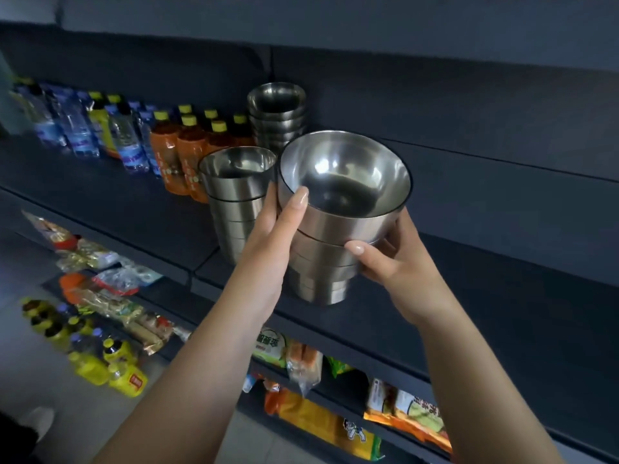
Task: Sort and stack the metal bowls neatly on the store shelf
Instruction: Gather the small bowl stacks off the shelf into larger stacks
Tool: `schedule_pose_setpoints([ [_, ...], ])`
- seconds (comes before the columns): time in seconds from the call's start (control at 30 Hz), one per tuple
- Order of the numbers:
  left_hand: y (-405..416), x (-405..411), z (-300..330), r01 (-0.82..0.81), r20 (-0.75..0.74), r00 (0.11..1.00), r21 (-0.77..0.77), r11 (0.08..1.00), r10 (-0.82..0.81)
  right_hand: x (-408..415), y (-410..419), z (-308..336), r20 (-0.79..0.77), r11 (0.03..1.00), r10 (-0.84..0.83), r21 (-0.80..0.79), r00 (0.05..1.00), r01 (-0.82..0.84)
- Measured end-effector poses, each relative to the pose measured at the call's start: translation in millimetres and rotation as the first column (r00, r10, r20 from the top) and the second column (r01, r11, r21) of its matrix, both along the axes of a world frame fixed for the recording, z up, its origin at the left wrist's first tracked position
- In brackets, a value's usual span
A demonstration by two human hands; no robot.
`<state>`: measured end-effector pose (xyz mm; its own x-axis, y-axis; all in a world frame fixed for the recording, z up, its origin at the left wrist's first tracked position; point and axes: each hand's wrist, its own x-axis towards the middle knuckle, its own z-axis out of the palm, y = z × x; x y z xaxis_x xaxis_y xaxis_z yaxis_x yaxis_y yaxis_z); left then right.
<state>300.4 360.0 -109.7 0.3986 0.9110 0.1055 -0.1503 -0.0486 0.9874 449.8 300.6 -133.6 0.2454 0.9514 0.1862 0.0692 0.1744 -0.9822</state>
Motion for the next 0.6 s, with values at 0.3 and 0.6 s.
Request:
schedule_pose_setpoints([
  [0.3,60,15,-14,0.083,-0.01,0.996,-0.107,0.991,-0.084,9,52,-17,-0.014,0.995,-0.07,-0.074,0.997,0.069],
  [0.6,88,18,-43,0.153,-0.018,0.987,-0.253,0.955,-0.162,9,68,-41,-0.005,0.981,-0.14,-0.138,0.99,0.138],
])
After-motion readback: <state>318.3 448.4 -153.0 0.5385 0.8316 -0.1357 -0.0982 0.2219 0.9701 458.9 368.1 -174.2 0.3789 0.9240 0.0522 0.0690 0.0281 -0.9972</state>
